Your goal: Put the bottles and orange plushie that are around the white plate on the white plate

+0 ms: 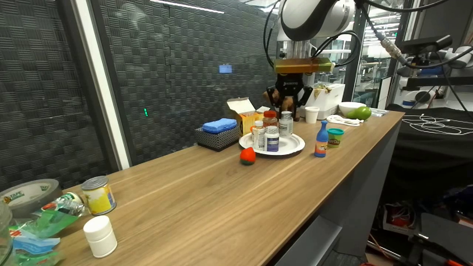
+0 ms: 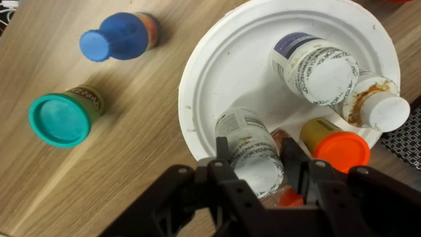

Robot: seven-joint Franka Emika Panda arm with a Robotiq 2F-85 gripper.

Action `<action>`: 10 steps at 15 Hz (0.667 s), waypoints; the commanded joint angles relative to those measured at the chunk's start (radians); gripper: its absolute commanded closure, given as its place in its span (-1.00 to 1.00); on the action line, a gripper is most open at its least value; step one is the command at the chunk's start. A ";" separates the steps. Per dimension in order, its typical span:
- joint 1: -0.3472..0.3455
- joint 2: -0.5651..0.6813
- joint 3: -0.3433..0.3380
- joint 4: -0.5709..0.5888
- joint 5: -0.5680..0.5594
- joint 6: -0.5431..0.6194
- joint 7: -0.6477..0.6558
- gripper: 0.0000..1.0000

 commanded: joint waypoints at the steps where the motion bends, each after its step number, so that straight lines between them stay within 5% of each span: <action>1: -0.010 0.023 -0.007 0.026 0.050 0.025 -0.030 0.63; 10: -0.029 0.062 -0.018 0.031 0.140 0.071 -0.090 0.63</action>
